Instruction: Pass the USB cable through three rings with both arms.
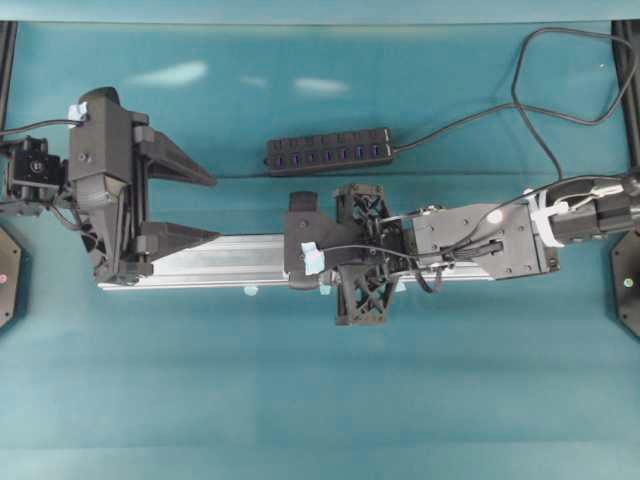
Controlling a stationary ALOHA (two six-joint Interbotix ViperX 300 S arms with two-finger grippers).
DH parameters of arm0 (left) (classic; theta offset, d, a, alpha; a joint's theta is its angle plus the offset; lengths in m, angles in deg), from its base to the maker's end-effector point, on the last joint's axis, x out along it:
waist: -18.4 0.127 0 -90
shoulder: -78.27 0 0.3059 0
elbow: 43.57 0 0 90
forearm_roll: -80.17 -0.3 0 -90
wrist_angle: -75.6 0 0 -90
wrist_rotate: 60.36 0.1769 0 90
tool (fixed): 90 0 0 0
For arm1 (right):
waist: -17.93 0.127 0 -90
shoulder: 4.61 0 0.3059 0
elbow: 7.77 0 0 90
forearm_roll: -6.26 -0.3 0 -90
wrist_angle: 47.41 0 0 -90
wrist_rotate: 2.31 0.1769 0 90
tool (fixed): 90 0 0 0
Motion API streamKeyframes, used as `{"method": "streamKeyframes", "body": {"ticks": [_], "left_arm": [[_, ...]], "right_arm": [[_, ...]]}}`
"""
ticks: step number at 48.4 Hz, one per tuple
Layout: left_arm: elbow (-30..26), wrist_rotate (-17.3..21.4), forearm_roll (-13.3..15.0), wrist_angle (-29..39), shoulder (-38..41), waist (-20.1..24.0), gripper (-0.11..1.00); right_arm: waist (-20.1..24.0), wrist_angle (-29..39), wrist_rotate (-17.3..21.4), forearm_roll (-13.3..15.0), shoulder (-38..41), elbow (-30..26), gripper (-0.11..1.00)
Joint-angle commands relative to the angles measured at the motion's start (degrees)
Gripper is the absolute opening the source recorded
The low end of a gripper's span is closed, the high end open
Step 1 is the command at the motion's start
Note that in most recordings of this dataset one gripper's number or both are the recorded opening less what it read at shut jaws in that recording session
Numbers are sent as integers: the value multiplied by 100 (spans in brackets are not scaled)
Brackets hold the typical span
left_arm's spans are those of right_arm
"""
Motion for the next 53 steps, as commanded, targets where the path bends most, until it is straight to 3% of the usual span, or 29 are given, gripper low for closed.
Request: {"method": "streamKeyframes", "body": {"ticks": [1, 40, 53], "left_arm": [[-53, 0, -9, -26, -79, 18, 81], [35, -35, -9, -26, -88, 18, 81], [360, -501, 0, -325, 325, -316, 81]], "right_arm": [[18, -44, -35, 0, -9, -123, -8], [0, -299, 18, -9, 105, -316, -8], [0, -431, 35, -9, 105, -316, -8]]}}
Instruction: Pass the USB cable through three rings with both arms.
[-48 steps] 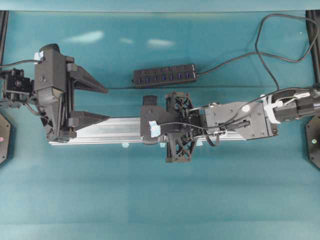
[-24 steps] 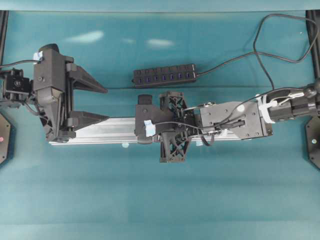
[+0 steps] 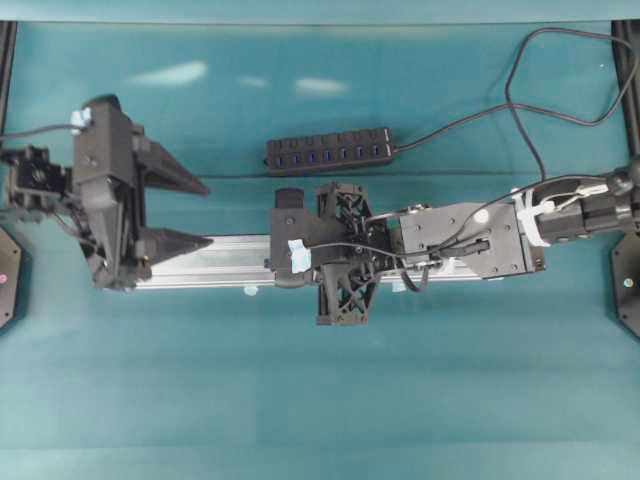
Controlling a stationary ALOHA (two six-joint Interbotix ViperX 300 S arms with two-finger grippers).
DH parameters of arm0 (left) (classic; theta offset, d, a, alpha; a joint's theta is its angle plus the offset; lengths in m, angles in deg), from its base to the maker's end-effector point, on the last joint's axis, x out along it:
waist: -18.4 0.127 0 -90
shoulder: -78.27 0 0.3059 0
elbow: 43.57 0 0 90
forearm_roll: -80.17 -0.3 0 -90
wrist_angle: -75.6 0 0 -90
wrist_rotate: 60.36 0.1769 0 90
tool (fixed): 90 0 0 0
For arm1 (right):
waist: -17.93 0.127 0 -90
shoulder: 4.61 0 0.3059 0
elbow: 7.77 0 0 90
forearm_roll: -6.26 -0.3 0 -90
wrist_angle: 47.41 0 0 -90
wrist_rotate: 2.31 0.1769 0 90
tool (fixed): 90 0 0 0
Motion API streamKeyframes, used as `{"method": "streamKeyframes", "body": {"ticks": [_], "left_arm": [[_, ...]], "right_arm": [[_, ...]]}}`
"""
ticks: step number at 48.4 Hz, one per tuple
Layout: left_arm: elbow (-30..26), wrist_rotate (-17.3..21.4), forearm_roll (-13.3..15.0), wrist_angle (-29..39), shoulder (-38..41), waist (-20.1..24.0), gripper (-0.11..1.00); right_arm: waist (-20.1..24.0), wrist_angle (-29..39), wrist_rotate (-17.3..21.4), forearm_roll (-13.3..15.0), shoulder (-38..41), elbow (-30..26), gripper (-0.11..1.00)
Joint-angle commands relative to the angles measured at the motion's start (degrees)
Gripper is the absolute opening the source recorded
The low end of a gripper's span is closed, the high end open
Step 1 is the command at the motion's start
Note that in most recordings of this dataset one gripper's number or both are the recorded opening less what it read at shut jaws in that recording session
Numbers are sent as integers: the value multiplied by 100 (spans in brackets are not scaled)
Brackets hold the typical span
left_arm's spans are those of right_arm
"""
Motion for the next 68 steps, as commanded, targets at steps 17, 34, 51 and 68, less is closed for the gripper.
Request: {"method": "streamKeyframes", "body": {"ticks": [17, 34, 51, 68], "left_arm": [[-114, -114, 0, -1345, 1494, -343, 81], [-229, -79, -9, -1960, 2285, -299, 81], [-624, -79, 0, -2004, 2962, -255, 81], [-642, -79, -9, -2004, 2988, -193, 81]], "right_arm": [[9, -88, 44, -26, -62, -62, -8], [9, -193, 44, -35, -70, -53, -8], [9, -193, 44, -35, -70, -44, -8], [9, -193, 44, -44, -70, -44, -8]]}}
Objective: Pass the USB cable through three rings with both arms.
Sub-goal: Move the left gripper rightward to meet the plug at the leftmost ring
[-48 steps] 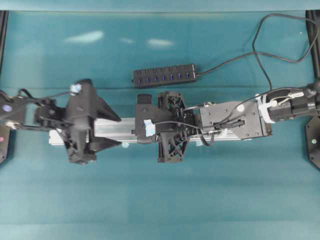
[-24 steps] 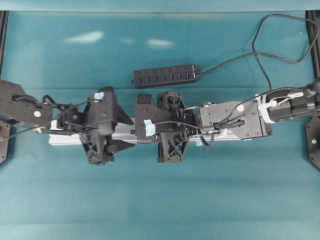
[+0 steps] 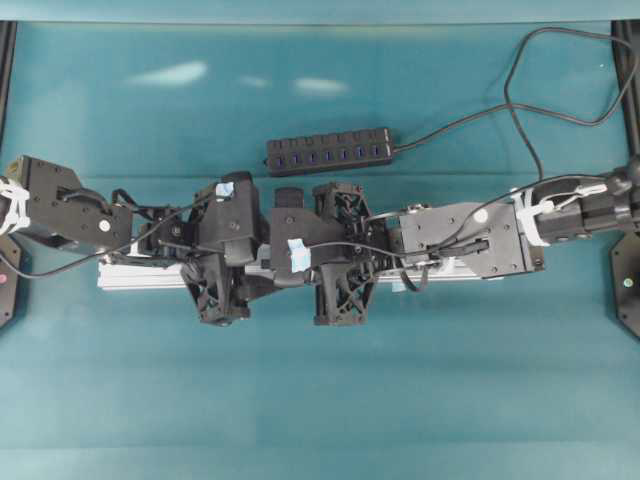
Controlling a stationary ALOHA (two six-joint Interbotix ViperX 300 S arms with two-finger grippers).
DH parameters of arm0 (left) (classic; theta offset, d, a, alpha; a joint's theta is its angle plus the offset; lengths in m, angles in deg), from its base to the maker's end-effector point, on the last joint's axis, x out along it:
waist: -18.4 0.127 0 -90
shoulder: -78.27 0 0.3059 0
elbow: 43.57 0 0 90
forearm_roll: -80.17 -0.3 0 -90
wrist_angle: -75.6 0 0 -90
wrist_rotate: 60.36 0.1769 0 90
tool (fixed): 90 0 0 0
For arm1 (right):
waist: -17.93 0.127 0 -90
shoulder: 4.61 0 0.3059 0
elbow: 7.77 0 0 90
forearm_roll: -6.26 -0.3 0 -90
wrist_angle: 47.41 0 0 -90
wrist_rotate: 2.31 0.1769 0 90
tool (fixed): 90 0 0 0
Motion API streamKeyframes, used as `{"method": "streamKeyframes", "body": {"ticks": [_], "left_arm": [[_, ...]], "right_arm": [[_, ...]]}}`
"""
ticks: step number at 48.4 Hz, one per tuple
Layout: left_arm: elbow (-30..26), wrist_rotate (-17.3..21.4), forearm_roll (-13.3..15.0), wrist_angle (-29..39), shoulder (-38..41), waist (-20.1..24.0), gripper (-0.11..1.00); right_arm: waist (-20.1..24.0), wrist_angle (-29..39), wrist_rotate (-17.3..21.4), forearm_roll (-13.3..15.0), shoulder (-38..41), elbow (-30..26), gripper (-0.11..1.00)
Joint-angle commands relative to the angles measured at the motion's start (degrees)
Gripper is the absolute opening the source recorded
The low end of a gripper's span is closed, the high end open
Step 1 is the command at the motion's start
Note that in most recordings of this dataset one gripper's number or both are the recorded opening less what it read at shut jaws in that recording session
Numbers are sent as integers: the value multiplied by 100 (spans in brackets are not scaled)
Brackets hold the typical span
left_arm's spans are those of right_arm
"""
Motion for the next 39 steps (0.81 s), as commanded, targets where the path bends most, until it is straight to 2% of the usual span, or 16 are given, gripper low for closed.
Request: {"method": "streamKeyframes", "body": {"ticks": [1, 6, 13, 20, 27, 39], "left_arm": [[-44, 9, -9, -44, -53, -18, 80], [-62, 9, 0, -53, -44, -18, 79], [-70, 18, -9, -53, -35, -18, 70], [-70, 35, 0, -53, -35, -18, 50], [-79, 53, -9, -53, -35, -18, 24], [-79, 97, -9, -70, -35, -18, 22]], "right_arm": [[18, -79, 53, -9, -70, -53, -8], [18, -79, 53, -9, -70, -53, -8], [18, -79, 44, -9, -70, -44, -8], [18, -79, 44, -9, -70, -44, -8], [18, -79, 44, -9, -70, -44, -8], [18, -79, 44, -9, -79, -26, -8]]}}
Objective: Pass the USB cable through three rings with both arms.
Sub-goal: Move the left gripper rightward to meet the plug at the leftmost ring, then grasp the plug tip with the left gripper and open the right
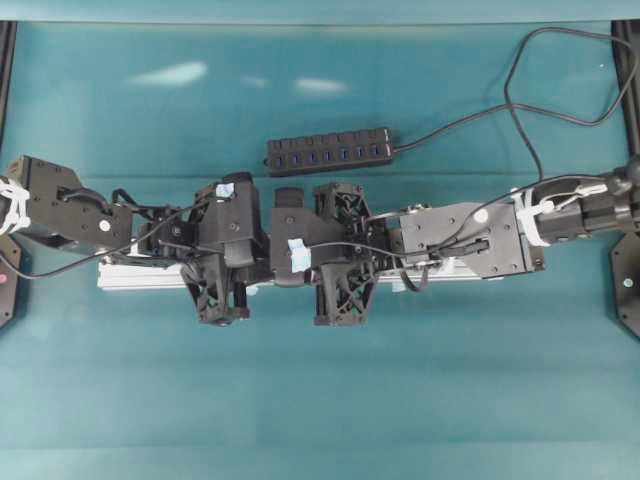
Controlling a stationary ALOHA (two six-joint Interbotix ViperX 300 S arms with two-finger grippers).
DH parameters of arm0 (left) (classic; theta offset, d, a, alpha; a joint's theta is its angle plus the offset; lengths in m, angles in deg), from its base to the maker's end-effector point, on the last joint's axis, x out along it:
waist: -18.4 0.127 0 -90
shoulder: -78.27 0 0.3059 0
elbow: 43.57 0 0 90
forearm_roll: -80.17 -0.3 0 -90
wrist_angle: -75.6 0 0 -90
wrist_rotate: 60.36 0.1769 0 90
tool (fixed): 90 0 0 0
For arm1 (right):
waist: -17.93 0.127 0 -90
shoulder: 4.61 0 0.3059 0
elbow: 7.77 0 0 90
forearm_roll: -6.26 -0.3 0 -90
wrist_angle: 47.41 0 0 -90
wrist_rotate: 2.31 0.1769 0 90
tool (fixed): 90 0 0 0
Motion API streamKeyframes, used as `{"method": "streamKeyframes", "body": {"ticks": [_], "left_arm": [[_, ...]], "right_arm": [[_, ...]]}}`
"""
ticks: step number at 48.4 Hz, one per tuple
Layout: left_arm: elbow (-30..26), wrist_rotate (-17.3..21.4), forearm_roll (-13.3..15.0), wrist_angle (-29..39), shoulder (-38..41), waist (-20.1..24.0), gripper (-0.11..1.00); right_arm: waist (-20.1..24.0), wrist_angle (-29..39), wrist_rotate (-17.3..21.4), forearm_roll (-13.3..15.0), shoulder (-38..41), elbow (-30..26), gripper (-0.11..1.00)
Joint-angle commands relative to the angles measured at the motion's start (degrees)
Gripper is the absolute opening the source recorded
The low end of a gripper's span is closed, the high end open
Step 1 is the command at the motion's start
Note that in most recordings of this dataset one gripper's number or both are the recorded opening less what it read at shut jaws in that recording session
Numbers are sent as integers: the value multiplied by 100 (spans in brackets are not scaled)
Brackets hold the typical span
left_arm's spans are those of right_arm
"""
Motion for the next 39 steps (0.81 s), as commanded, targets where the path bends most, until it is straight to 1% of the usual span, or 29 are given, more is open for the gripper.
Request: {"method": "streamKeyframes", "body": {"ticks": [1, 19, 26, 29, 32, 35, 39], "left_arm": [[-79, 18, 0, -62, -44, -9, 22], [-79, 9, -9, -9, -62, -9, 22], [-62, 0, 0, 35, -70, -18, 22], [-53, 0, -9, 53, -70, -18, 22], [-53, 0, -9, 70, -70, -18, 22], [-44, 0, -9, 79, -79, -26, 22], [-44, -9, 0, 88, -79, -18, 22]], "right_arm": [[18, -70, 44, -18, -79, -35, -8], [18, 0, 53, -18, -79, -35, -8], [18, 114, 53, -26, -97, -35, -4], [18, 149, 53, -18, -105, -35, 3], [18, 176, 53, -18, -114, -35, 14], [18, 176, 44, -18, -123, -35, 28], [18, 167, 44, -18, -132, -35, 51]]}}
